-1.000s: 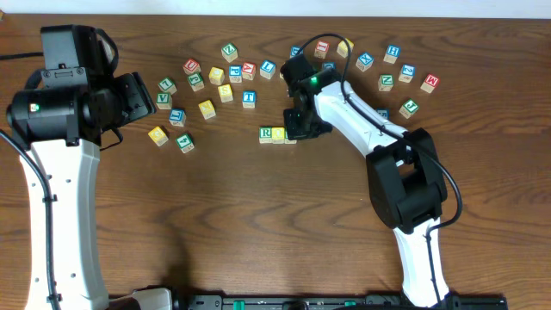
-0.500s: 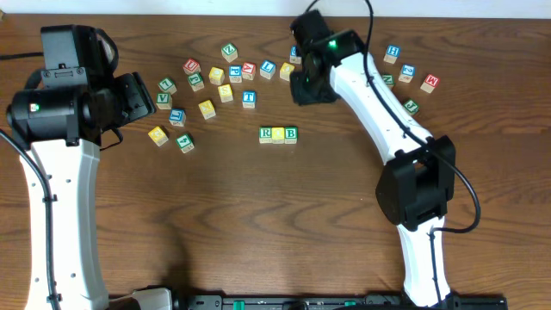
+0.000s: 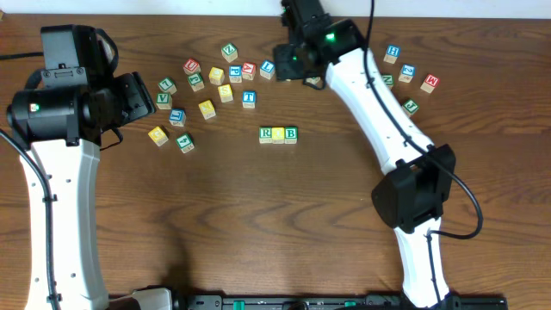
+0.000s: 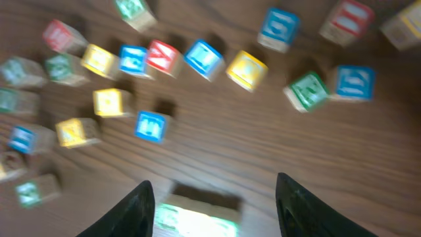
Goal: Spell out ROBOT
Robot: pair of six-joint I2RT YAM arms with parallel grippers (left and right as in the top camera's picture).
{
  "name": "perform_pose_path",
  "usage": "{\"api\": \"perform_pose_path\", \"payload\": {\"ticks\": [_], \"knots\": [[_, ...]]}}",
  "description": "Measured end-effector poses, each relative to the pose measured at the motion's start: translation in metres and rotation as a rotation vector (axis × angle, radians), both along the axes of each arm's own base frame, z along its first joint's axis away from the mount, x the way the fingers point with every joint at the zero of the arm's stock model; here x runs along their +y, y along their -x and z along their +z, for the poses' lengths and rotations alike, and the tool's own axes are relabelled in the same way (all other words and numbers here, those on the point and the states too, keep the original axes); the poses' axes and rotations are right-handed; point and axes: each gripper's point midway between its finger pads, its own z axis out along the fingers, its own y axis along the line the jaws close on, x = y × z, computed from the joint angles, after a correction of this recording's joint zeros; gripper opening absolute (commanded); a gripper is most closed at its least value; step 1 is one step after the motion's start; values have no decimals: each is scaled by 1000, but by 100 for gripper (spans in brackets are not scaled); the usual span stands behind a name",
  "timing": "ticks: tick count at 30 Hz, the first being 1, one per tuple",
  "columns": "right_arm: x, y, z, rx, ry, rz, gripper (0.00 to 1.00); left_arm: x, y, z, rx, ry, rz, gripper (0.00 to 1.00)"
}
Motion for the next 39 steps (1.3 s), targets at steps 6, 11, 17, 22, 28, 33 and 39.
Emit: {"api": "perform_pose_path", "payload": {"ticks": [6,11,17,22,28,33,39], "knots": [[45,-4,19,-99,-93,24,55,0,-1,1,-4,5,9,69],[63,-7,24,-139,-125,14,54,0,-1,1,-4,5,9,68],[75,-11,5,-135,-123,6,53,0,-1,1,-5,5,9,69],[78,-16,-18,-117,-110,-15,52,0,-1,1,-5,5,9,68],[81,-19,-35,-99,-104,-33,52,0,-1,1,-5,5,9,68],[85,-19,-55,-76,-92,-47,53,0,-1,1,-5,5,9,68],[90,-18,-70,-66,-82,-50,53,0,-1,1,-5,5,9,68]]}}
